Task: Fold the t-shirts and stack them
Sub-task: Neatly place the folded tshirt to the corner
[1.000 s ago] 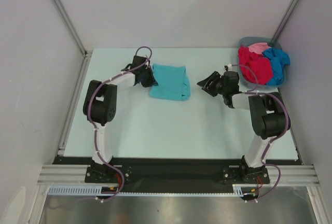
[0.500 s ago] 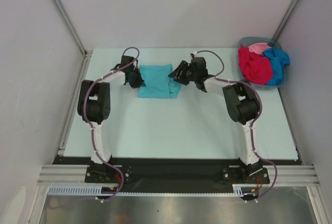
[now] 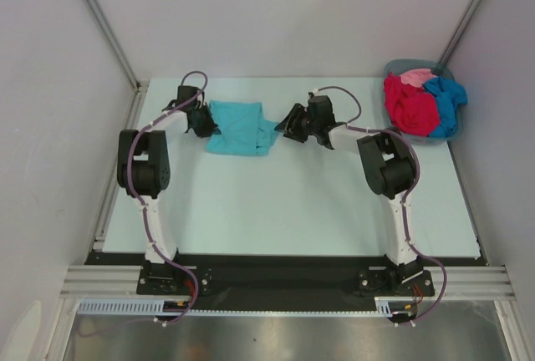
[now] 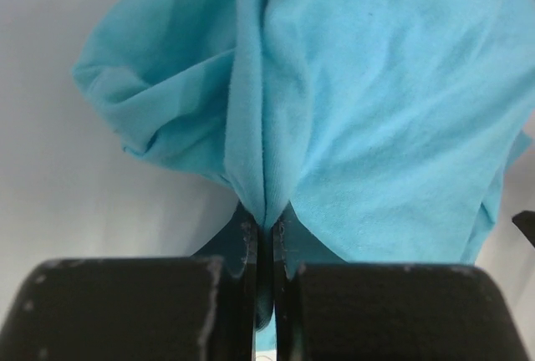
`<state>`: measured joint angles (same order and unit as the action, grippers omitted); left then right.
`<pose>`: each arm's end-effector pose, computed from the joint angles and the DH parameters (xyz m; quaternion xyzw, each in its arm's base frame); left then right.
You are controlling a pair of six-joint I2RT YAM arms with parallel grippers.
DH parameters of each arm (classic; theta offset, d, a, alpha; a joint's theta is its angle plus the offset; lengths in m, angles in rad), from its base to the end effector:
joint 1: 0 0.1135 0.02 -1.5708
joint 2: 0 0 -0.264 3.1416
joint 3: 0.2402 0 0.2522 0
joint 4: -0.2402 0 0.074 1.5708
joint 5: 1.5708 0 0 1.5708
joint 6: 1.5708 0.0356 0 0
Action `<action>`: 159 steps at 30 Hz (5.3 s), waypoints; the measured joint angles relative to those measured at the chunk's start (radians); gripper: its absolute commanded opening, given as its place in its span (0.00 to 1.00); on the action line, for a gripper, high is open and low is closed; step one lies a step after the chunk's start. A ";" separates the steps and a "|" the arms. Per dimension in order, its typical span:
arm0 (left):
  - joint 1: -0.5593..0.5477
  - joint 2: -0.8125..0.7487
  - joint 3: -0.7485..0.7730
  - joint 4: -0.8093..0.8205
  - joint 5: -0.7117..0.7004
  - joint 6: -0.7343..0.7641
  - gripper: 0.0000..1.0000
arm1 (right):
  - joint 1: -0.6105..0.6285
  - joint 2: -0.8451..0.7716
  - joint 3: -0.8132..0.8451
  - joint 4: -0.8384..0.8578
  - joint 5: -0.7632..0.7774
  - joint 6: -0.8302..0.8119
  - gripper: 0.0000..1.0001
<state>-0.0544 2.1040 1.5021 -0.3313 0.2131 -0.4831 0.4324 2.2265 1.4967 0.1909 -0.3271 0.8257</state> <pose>0.4538 -0.0323 0.1642 -0.1683 0.9297 -0.1801 0.2736 0.4455 0.2182 0.1489 0.0889 0.8574 0.4009 0.3103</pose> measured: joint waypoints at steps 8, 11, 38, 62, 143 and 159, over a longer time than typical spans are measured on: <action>-0.053 0.000 -0.021 0.036 0.010 0.006 0.00 | -0.024 -0.041 -0.108 0.002 0.000 -0.009 0.57; -0.061 0.000 -0.023 0.039 0.012 0.006 0.00 | -0.020 -0.052 -0.119 0.011 -0.006 -0.007 0.59; -0.061 -0.047 -0.070 0.038 0.044 0.014 0.00 | -0.010 0.032 -0.013 0.072 -0.076 0.003 0.75; -0.062 -0.058 -0.083 0.056 0.057 0.014 0.00 | -0.032 0.031 -0.045 0.108 -0.074 0.006 0.75; 0.282 0.212 0.451 -0.443 -0.284 0.006 1.00 | 0.210 0.734 0.970 0.214 -0.204 0.378 0.63; 0.250 0.080 0.377 -0.388 -0.340 0.006 1.00 | 0.174 0.632 0.842 0.146 -0.212 0.257 0.62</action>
<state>0.1959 2.1838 1.8793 -0.7197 -0.1265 -0.4774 0.6067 2.8582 2.3390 0.3374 -0.5388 1.0824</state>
